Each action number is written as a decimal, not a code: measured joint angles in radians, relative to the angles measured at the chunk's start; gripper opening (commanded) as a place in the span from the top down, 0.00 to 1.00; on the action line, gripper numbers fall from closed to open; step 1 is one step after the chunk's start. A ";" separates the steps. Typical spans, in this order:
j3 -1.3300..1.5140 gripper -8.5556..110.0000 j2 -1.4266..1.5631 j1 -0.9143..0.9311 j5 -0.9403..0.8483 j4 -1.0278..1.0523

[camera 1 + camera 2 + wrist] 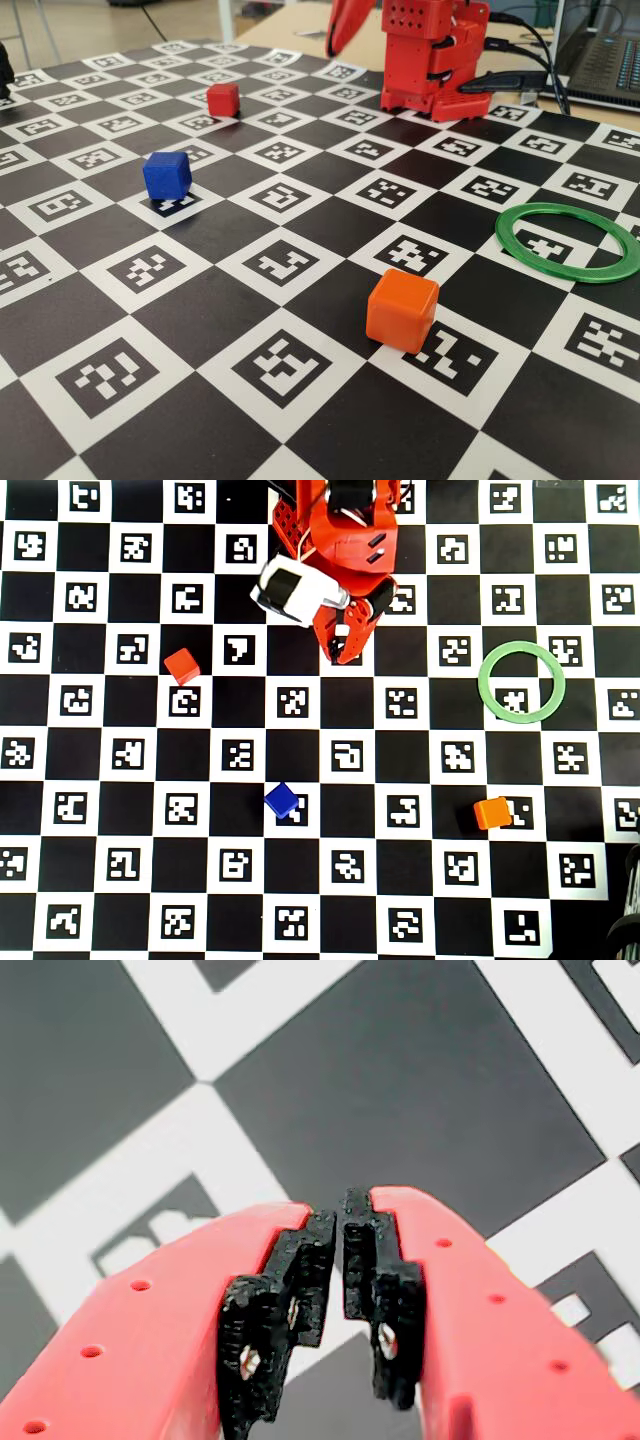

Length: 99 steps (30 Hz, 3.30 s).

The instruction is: Grab the red cube then put it in the green circle then put the blue cube on top and finally the orange cube on top

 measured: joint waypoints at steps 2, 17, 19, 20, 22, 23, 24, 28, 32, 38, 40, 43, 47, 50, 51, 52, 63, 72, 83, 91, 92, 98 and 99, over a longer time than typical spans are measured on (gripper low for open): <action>-0.123 0.98 -0.080 0.017 0.040 0.064; -0.819 0.90 -0.523 0.293 0.190 0.425; -0.839 0.87 -0.578 0.365 0.176 0.425; -0.845 0.85 -0.609 0.405 0.169 0.425; -0.854 0.83 -0.683 0.479 0.150 0.425; -0.854 0.81 -0.721 0.517 0.135 0.425; -0.854 0.80 -0.758 0.552 0.120 0.425; -0.854 0.74 -0.868 0.675 0.044 0.422; -0.854 0.69 -0.937 0.772 -0.020 0.413; -0.854 0.63 -0.999 0.867 -0.095 0.397; -0.854 0.61 -1.000 0.888 -0.115 0.382; -0.834 0.59 -1.000 0.908 -0.137 0.345; -0.769 0.58 -1.000 0.911 -0.146 0.290; -0.704 0.57 -1.000 0.911 -0.146 0.230; -0.689 0.57 -1.000 0.911 -0.146 0.213; -0.666 0.57 -1.000 0.911 -0.146 0.193; -0.495 0.57 -1.140 0.907 -0.153 -0.058; -0.454 0.56 -1.255 0.907 -0.178 -0.193; -0.425 0.56 -1.310 0.907 -0.178 -0.278; -0.423 0.56 -1.321 0.907 -0.204 -0.298; -0.423 0.56 -1.321 0.907 -0.212 -0.298; -0.423 0.56 -1.321 0.907 -0.264 -0.298; -0.423 0.56 -1.321 0.907 -0.275 -0.298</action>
